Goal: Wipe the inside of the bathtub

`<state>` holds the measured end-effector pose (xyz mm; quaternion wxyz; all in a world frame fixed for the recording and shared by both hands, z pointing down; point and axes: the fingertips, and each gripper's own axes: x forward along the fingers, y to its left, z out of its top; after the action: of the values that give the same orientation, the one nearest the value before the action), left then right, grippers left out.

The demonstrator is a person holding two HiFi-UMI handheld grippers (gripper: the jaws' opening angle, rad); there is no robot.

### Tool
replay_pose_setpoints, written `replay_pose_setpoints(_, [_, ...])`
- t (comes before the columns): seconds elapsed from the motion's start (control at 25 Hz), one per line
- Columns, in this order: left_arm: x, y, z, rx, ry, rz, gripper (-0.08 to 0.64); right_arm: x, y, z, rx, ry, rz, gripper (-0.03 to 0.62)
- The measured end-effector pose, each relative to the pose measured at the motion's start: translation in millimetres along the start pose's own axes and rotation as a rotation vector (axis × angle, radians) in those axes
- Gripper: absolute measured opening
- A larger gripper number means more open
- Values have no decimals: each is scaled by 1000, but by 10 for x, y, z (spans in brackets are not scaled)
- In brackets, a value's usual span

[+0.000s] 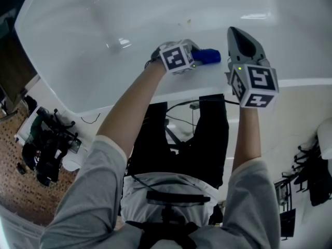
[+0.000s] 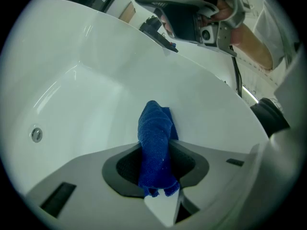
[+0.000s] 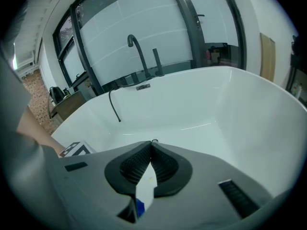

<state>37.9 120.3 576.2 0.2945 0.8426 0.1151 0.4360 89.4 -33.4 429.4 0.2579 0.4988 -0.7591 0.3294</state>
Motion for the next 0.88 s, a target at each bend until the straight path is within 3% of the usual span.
replay_pose_setpoints(0.36, [-341,131,-1008,-100,105,49,137,302,-58,-161,-12,57,19,6])
replay_pose_setpoints(0.48, [-387,199,-1190,-115,123,67,137,414,-29,-277,-21,86,33,6])
replay_pose_setpoints(0.6, [-336,229,-1142,-110,127,68,137,498,-34,-380,-25,109,39,6])
replay_pose_setpoints(0.88, [-22,348,-543,-54,64,38,135,694,-67,-414,-19,126,25,6])
